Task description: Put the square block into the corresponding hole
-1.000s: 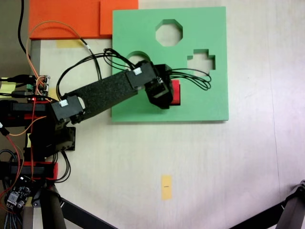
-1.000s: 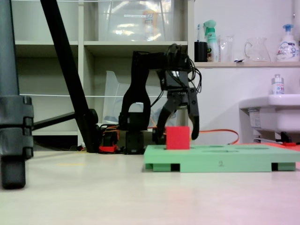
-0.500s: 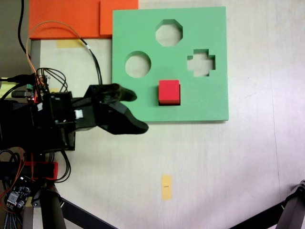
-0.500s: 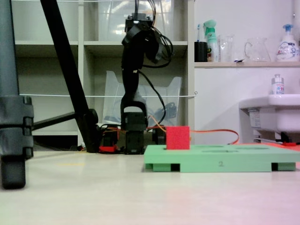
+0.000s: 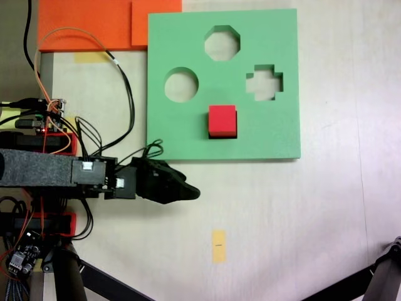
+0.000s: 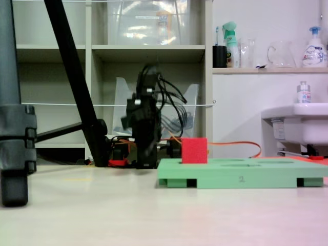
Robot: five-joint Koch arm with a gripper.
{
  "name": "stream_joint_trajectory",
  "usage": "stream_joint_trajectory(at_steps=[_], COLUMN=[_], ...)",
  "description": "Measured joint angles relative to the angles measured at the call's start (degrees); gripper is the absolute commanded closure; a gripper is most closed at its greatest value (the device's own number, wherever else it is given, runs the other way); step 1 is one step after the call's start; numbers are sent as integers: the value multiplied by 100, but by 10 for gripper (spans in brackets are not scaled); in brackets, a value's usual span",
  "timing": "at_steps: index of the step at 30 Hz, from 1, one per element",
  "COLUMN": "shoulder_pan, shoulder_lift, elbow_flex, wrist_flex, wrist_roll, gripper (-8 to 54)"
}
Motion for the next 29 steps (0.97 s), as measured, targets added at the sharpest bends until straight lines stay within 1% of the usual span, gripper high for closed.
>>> stream_joint_trajectory(at_steps=[2, 5, 9, 11, 29], shoulder_pan=[0, -44, -97, -97, -97], shoulder_lift=[0, 0, -9, 0, 0], elbow_flex=[932, 1213, 1248, 1248, 1248], wrist_flex=[-1151, -1837, -1380, -861, -861], wrist_roll=[-422, -747, -791, -826, -809], gripper=[112, 110, 103, 117, 116])
